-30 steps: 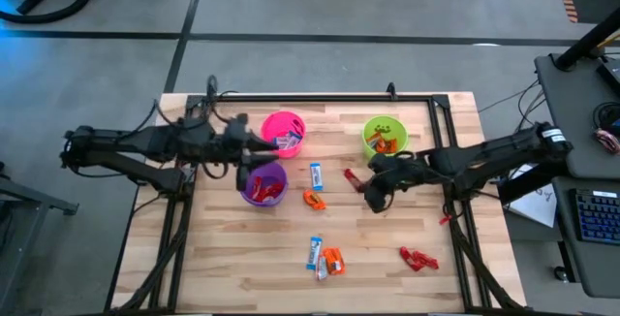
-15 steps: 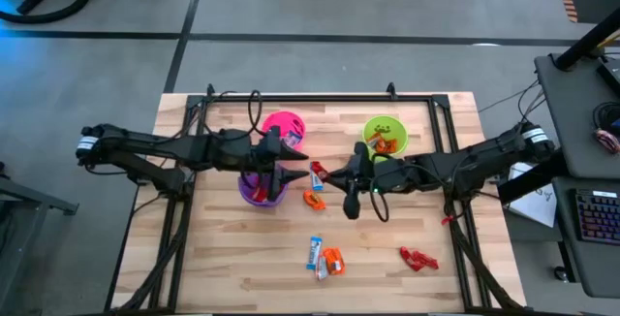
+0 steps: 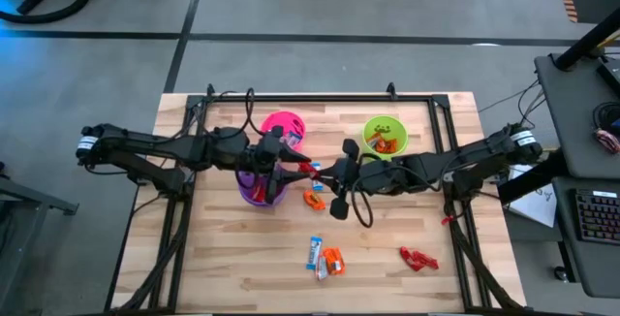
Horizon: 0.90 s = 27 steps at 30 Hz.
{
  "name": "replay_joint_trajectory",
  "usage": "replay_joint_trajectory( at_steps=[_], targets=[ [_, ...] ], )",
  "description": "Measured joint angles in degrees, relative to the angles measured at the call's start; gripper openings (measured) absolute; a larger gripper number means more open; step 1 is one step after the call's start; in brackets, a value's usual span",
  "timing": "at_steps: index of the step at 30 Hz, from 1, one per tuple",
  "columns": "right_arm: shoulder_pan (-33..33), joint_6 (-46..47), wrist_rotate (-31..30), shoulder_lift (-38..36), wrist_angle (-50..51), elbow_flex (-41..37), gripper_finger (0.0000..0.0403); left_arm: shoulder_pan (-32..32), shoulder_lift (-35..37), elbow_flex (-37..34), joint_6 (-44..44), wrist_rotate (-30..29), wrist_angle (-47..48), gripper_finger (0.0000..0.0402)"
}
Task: Sort candy
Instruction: Put the red chocolate into the purple bucket
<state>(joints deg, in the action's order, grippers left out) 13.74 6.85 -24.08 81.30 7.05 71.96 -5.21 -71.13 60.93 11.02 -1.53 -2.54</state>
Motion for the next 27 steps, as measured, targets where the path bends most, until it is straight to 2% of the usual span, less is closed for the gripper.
replay_joint_trajectory(
  at_steps=[8, 10, 14, 20, 23, 27],
  targets=[
    [-0.1, 0.0, -0.1, 0.0, 0.0, 0.0, 0.0028, 0.3, 0.3, 0.0, 0.0, -1.4, 1.2, 0.0036],
    [-0.2, 0.8, -1.0, 0.0, -0.1, 0.0, 0.0029, 0.4, 0.4, 0.0, 0.0, -2.1, 1.2, 0.0016],
    [-1.4, 4.1, -1.4, -0.1, -0.1, 0.0, 0.0045, 1.1, 0.6, 0.0, -0.1, -2.5, 1.3, 0.0019],
    [-3.4, 6.2, -1.4, -0.1, 0.0, -0.1, 0.0108, 2.9, 1.2, 0.0, -0.1, -2.6, 3.3, 0.0027],
    [-4.6, 6.2, -1.5, -0.2, 0.1, -0.1, 0.0139, 4.1, 3.2, 0.0, -1.3, -2.6, 9.3, 0.0027],
    [-6.8, 6.3, -1.5, -0.4, 0.1, -0.1, 0.0169, 5.4, 7.2, 0.0, -3.3, -3.9, 23.2, 0.0028]
  ],
)
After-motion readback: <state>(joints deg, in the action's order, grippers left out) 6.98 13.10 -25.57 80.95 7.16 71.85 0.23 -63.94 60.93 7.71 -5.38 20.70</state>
